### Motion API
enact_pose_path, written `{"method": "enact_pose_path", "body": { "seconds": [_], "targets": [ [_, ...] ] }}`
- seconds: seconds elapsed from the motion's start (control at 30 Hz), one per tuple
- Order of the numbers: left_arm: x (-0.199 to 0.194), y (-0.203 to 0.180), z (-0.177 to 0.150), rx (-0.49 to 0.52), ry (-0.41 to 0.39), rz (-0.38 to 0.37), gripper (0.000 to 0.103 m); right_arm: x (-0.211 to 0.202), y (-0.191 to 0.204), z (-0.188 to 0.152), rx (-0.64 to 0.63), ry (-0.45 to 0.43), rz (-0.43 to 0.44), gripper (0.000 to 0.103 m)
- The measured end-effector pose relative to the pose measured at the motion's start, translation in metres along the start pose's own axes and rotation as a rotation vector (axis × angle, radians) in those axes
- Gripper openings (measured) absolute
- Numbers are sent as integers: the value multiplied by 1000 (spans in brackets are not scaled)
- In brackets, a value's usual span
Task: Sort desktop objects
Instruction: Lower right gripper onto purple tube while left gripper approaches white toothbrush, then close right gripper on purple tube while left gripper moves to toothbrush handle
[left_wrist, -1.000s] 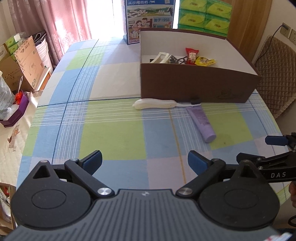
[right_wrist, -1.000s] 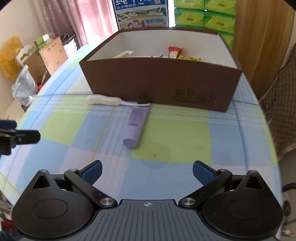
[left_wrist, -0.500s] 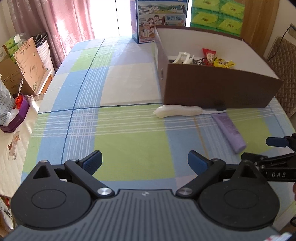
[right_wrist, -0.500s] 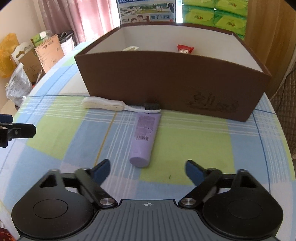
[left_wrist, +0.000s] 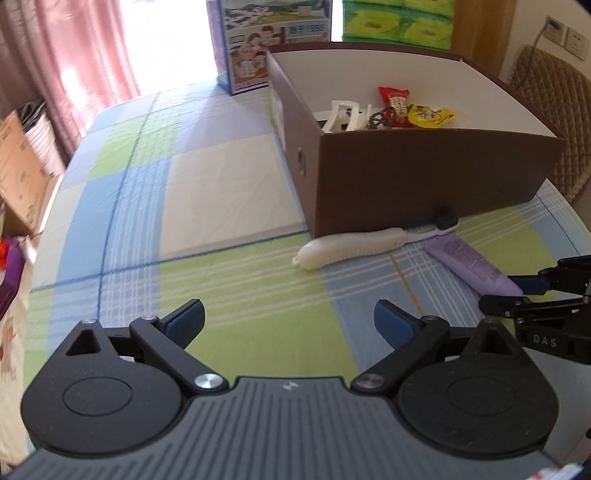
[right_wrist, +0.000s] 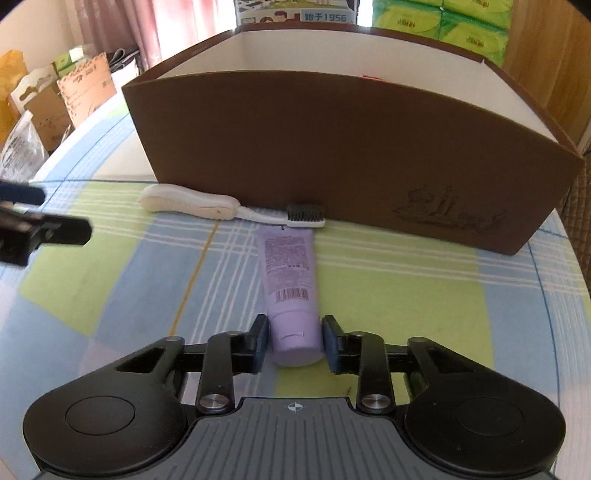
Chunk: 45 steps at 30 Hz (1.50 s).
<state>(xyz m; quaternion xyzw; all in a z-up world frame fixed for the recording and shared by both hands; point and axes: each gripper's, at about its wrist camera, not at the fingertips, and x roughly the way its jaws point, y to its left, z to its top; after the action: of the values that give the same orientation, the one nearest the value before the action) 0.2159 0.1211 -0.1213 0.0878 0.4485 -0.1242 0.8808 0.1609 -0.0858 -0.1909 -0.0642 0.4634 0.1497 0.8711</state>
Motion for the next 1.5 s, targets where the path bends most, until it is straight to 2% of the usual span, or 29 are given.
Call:
{"method": "enact_pose_path", "body": {
  "seconds": [0.13, 0.23, 0.43, 0.6, 0.83, 1.03, 1.2, 1.37, 1.43, 1.5],
  "targets": [
    [13, 2, 9, 61, -12, -29, 96, -6, -7, -6, 6, 6, -19, 26],
    [24, 4, 15, 100, -15, -65, 96, -13, -21, -11, 60, 15, -45, 26],
    [52, 9, 27, 93, -4, -180, 96, -29, -58, -27, 172, 29, -129, 26],
    [71, 5, 31, 130, -7, -215, 94, -46, -86, -42, 245, 41, -196, 26],
    [73, -9, 18, 140, 17, -293, 80, -62, -103, -53, 294, 36, -229, 26],
    [53, -34, -1, 223, 37, -420, 67, -70, -104, -59, 292, 32, -238, 26],
    [53, -45, 4, 259, 12, -377, 64, -70, -107, -61, 293, 30, -239, 27],
    [64, -58, 15, 288, 21, -363, 64, -69, -112, -63, 304, 33, -240, 27],
    [68, -61, 18, 281, 35, -358, 51, -72, -114, -65, 306, 34, -241, 27],
    [67, -63, 20, 257, 39, -361, 45, -75, -116, -68, 308, 32, -237, 27]
  ]
}}
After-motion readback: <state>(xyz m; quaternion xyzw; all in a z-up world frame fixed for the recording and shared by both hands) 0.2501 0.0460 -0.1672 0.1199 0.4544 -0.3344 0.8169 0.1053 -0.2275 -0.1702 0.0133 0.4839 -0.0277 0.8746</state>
